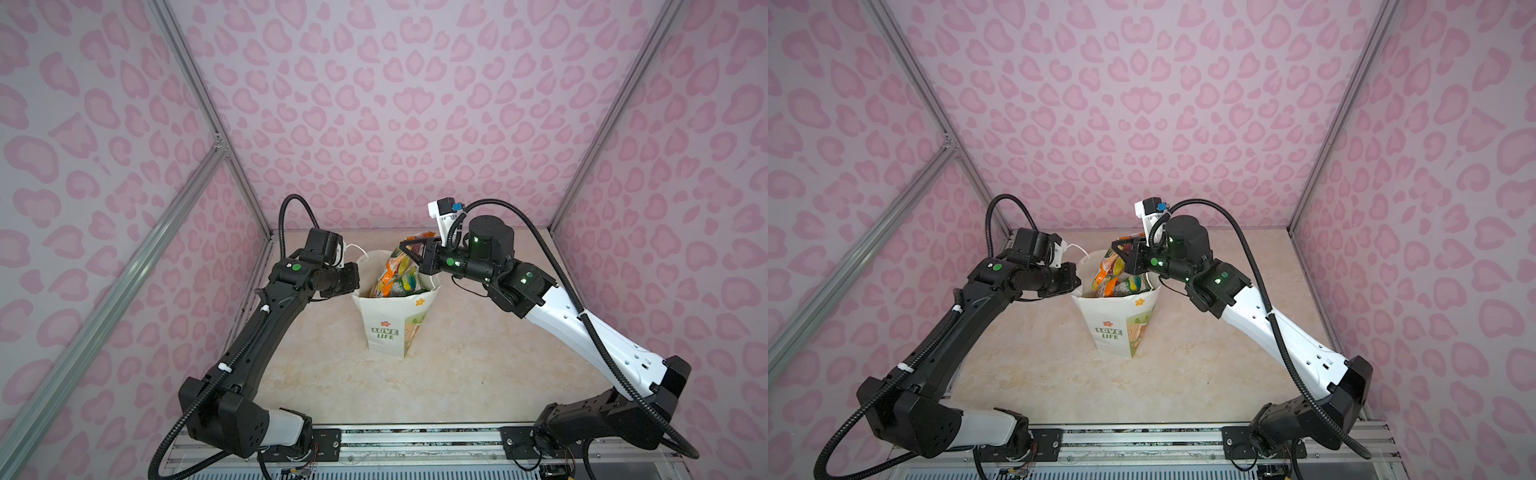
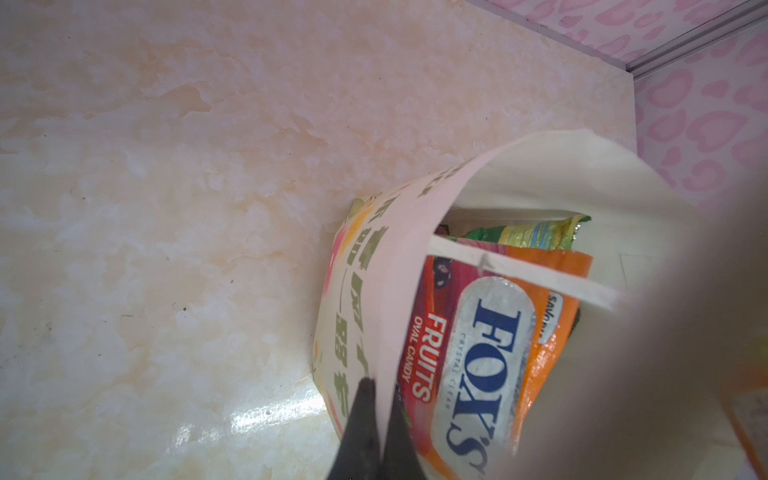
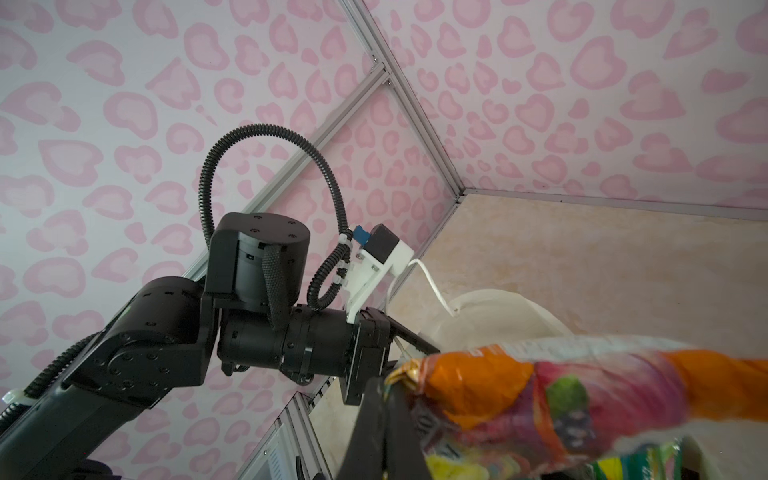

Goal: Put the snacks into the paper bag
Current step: 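Lower the orange packet into the bag with the right gripper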

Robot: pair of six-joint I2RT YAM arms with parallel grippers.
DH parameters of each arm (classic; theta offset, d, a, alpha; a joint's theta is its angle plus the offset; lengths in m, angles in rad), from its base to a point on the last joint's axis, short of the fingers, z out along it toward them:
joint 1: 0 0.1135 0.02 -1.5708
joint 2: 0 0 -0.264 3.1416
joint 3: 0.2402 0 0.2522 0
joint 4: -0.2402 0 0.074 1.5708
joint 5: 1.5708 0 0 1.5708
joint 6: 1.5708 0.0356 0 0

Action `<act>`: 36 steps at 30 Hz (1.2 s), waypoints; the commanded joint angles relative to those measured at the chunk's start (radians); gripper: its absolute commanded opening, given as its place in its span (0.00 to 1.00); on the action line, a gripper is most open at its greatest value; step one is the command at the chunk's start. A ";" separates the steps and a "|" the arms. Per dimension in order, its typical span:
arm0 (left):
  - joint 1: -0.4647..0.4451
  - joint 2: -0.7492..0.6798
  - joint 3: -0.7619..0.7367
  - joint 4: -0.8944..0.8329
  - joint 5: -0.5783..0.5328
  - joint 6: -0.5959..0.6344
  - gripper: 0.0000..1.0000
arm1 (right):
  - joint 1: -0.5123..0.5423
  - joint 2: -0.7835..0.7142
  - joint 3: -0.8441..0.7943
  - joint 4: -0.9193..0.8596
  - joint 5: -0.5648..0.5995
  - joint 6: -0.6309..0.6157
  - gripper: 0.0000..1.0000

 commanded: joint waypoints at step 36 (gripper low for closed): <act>-0.001 0.008 0.000 0.029 0.018 0.005 0.04 | 0.008 0.253 -0.001 -0.046 0.116 0.115 0.00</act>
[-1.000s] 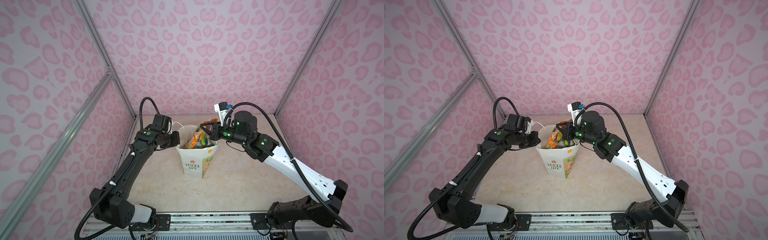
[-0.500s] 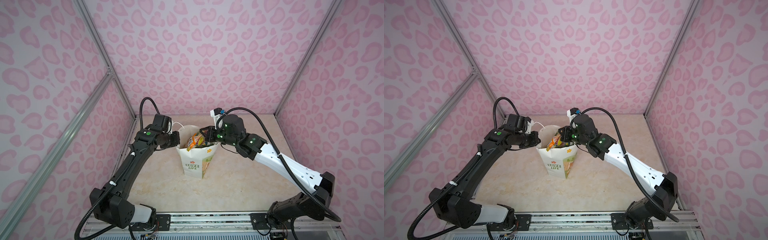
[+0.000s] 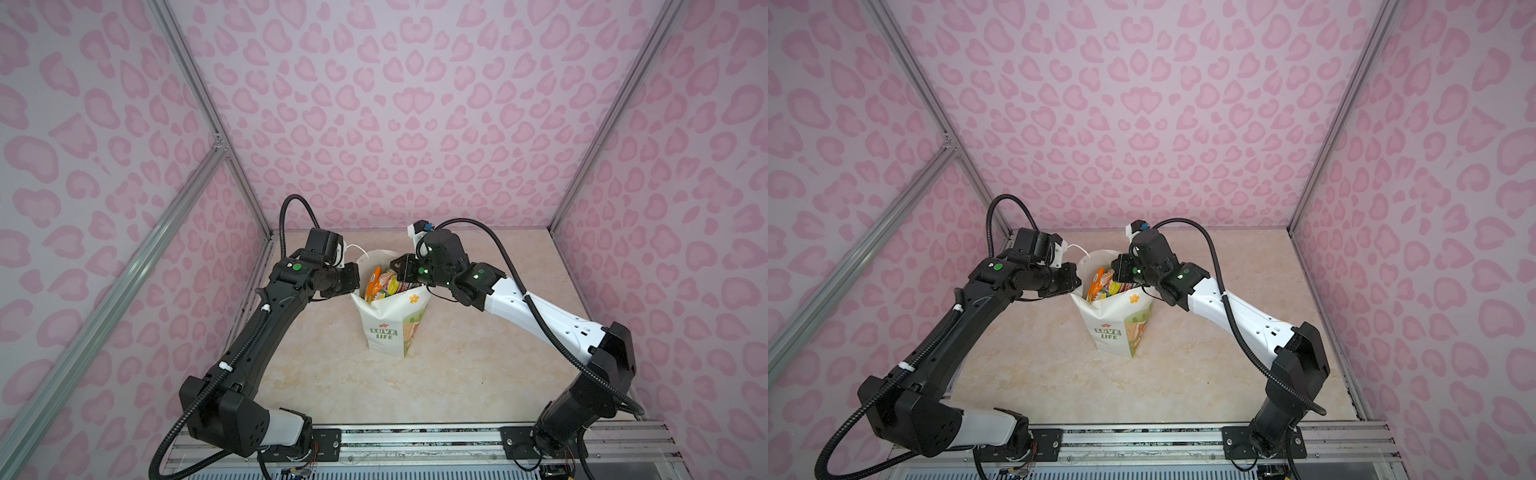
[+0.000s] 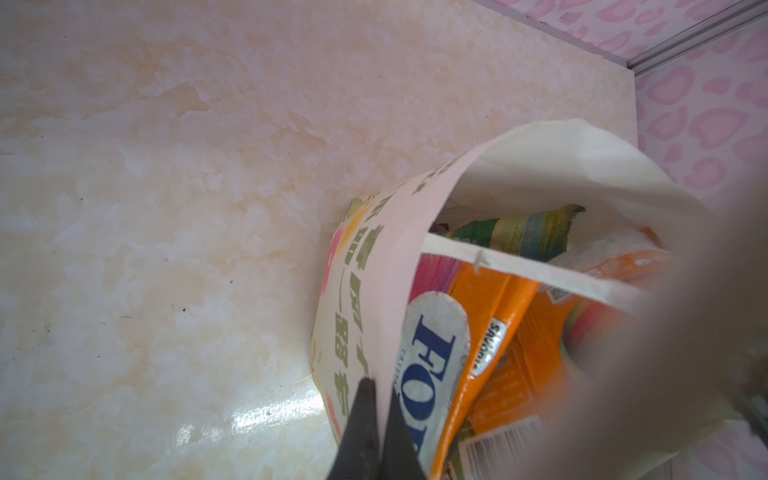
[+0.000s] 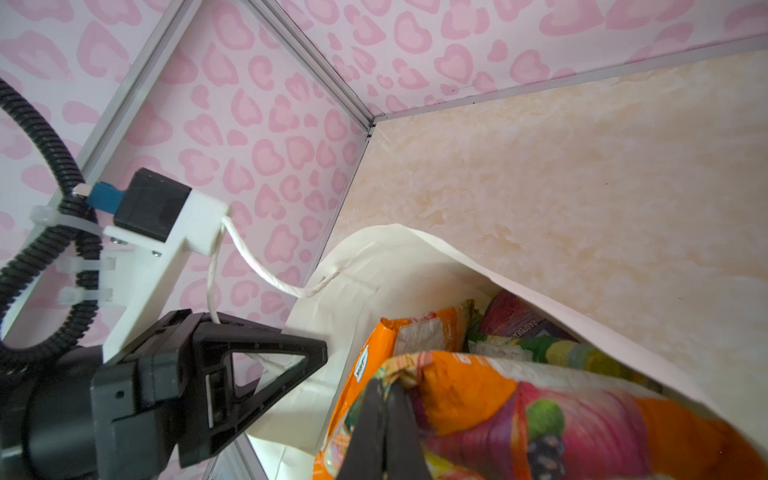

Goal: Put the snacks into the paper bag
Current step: 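Lower the orange packet into the bag with the right gripper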

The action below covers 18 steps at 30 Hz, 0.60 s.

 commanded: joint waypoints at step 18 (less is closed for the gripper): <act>0.000 0.020 -0.002 0.028 0.012 0.007 0.04 | -0.003 0.062 0.075 -0.065 -0.045 0.000 0.00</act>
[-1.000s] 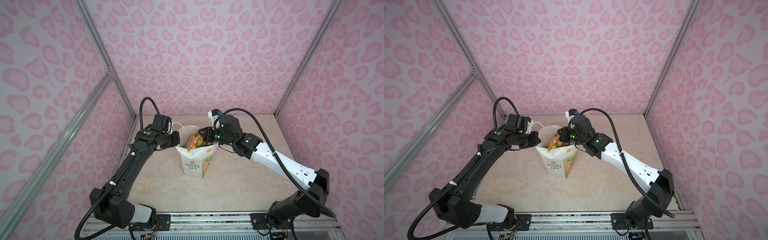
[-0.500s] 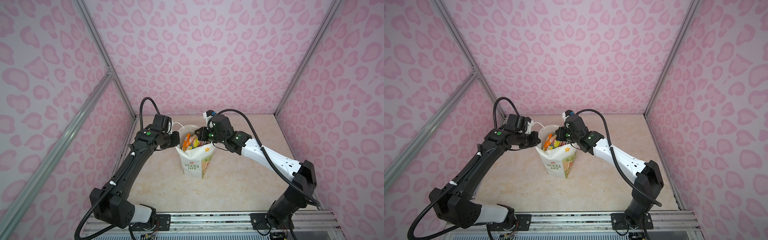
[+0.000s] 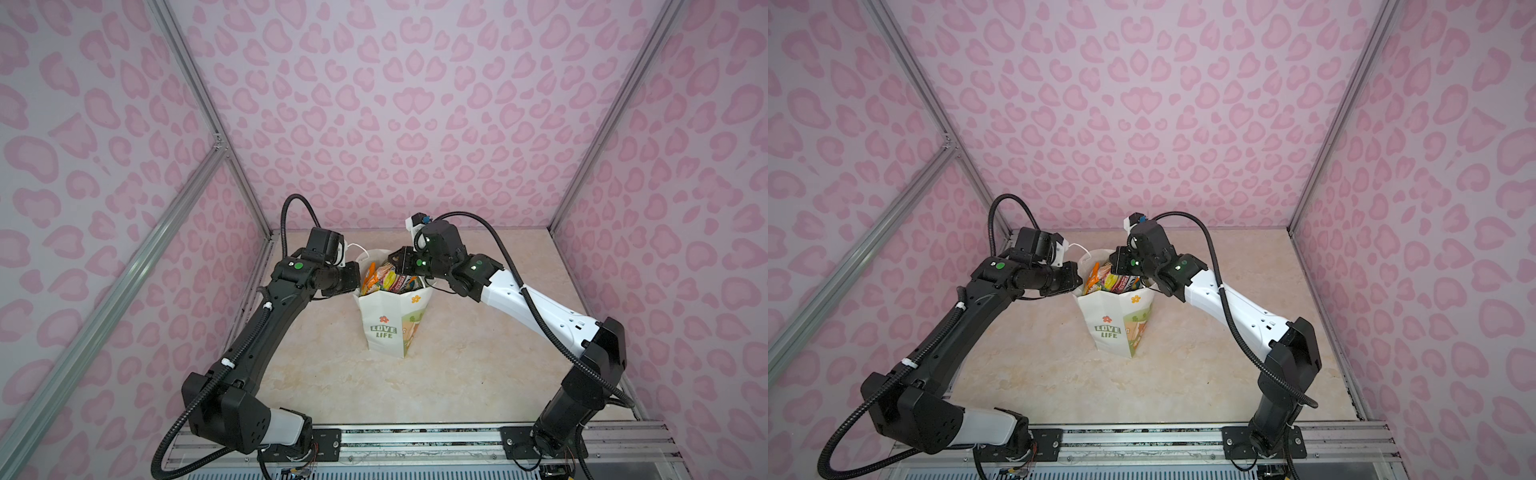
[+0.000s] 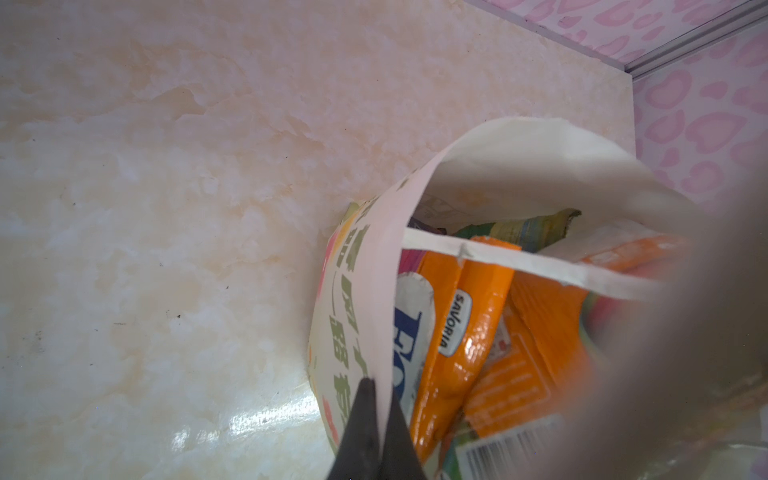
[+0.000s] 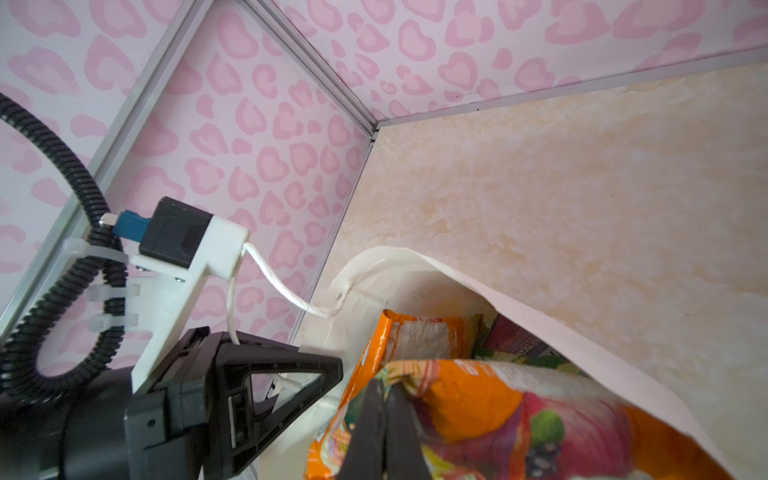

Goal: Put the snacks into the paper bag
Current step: 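Lower the orange packet into the bag with the right gripper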

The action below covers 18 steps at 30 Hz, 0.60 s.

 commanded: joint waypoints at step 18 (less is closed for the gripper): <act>0.000 0.008 -0.001 0.011 0.009 0.005 0.04 | 0.047 0.073 -0.064 -0.049 0.081 0.003 0.16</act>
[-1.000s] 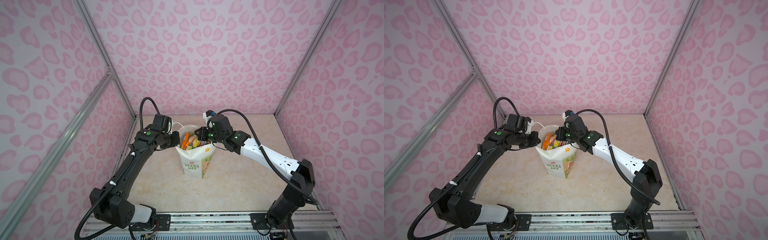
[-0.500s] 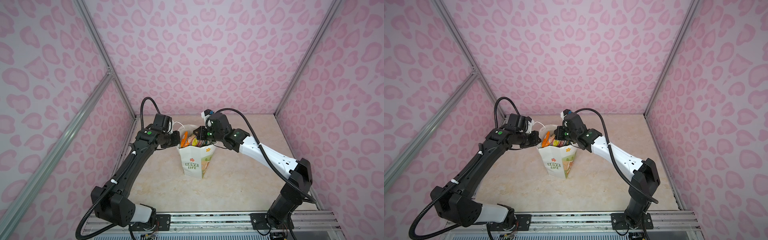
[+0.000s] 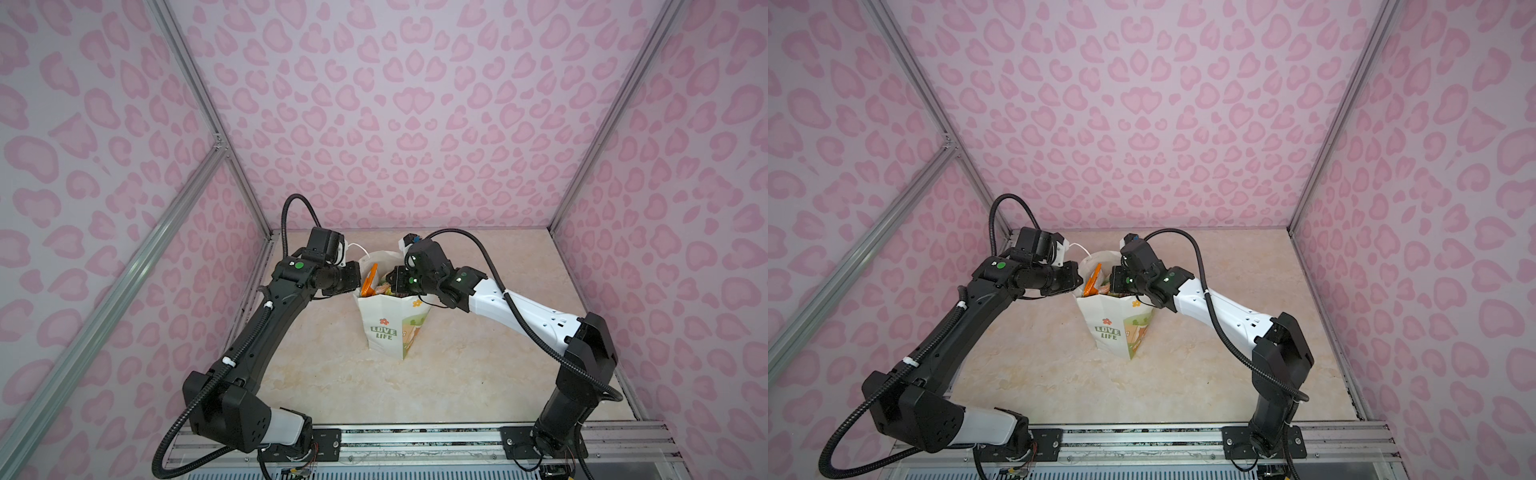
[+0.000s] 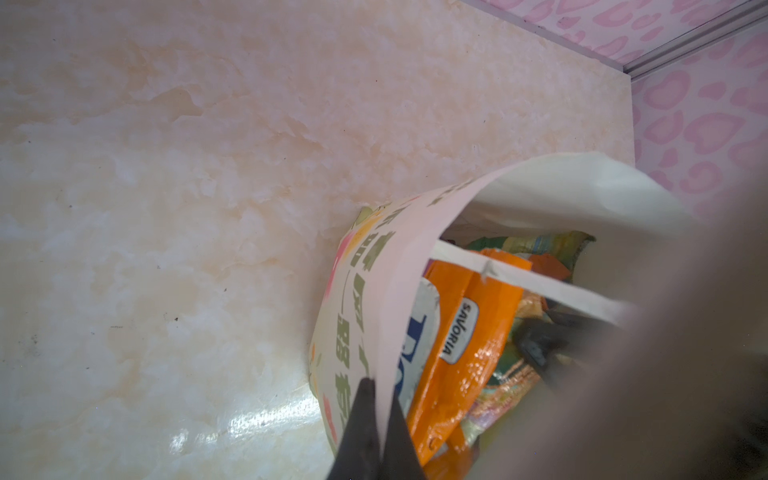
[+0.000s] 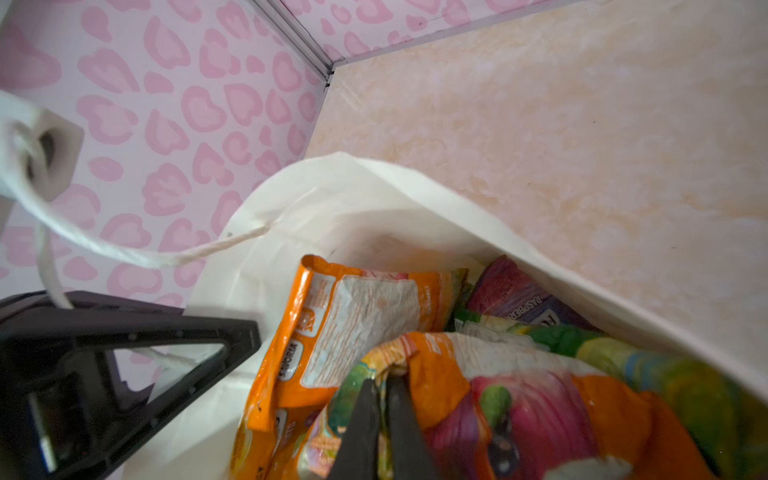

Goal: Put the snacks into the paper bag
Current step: 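Lower the orange packet into the bag with the right gripper, then open the right gripper to release the orange packet inside the bag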

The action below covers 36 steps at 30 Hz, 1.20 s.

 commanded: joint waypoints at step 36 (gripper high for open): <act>-0.001 -0.071 0.007 -0.002 -0.047 0.004 0.67 | 0.047 -0.285 -0.004 -0.150 0.135 -0.159 0.96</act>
